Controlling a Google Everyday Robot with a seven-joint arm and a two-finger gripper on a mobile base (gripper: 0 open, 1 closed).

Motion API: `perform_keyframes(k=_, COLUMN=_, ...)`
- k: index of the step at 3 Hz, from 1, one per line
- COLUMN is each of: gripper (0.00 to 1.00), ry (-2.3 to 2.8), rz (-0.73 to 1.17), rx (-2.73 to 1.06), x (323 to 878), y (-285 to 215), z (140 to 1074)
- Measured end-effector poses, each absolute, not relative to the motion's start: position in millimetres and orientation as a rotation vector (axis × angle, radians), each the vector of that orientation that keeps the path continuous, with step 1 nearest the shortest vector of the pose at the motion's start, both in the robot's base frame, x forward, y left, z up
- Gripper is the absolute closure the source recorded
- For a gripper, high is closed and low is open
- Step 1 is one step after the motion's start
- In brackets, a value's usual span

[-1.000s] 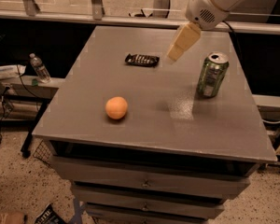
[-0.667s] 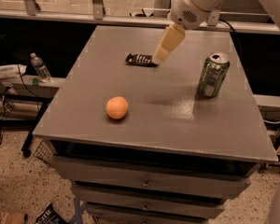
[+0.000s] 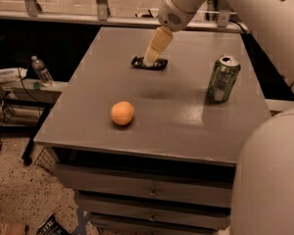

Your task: Move rxbar chocolate near orange

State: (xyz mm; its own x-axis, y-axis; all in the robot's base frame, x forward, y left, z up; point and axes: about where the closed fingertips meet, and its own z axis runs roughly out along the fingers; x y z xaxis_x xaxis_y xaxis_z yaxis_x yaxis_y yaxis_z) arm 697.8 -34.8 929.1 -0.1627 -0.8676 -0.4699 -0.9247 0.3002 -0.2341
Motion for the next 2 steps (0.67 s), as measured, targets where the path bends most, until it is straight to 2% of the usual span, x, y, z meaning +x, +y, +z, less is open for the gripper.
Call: perform_keyframes(k=2, gripper=0.0, ry=2.098, rz=0.195, rx=-1.574, x=722.4, y=-16.7, z=888.3)
